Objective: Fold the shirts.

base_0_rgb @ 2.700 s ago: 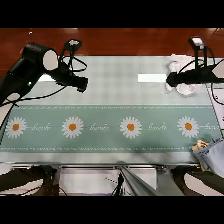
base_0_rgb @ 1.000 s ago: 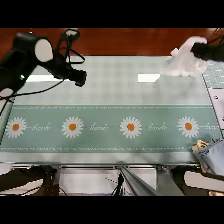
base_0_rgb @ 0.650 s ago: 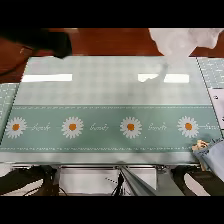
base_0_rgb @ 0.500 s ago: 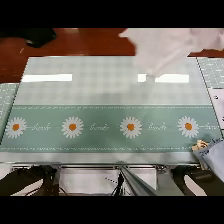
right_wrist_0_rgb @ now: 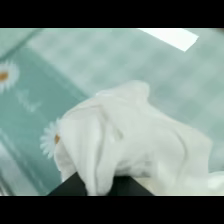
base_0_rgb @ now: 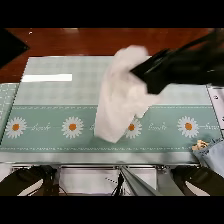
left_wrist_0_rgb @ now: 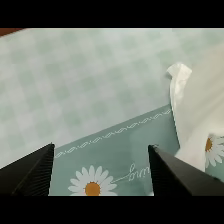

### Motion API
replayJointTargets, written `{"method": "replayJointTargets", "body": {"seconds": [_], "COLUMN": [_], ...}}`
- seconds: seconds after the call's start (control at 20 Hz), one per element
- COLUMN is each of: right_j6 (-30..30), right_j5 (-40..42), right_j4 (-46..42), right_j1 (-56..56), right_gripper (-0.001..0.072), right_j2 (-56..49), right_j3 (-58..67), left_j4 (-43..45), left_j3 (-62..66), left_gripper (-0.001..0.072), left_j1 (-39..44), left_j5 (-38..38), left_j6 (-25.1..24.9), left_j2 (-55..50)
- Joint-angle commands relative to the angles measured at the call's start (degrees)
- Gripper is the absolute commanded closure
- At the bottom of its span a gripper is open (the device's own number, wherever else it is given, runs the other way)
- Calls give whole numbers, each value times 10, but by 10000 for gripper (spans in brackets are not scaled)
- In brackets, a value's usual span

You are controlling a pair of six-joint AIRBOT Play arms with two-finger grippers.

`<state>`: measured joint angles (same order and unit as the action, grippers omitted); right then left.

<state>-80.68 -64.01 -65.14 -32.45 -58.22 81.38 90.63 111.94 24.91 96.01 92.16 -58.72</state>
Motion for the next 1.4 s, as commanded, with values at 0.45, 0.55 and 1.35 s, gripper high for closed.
{"method": "replayJointTargets", "body": {"seconds": [0.45,0.55,1.35], "right_j6": [-2,-2,71], "right_j5": [-44,-59,-24], "right_j4": [-143,-226,12], "right_j1": [-125,-66,491], "right_gripper": [232,231,214], "right_j2": [-222,-158,-75], "right_j3": [-7,-7,-215], "left_j4": [0,-3,-339], "left_j3": [-187,-246,-785], "left_gripper": [-10,-10,-13], "left_j1": [0,0,-133], "left_j5": [7,7,-183], "left_j6": [1,1,-29], "left_j2": [5,7,140]}}
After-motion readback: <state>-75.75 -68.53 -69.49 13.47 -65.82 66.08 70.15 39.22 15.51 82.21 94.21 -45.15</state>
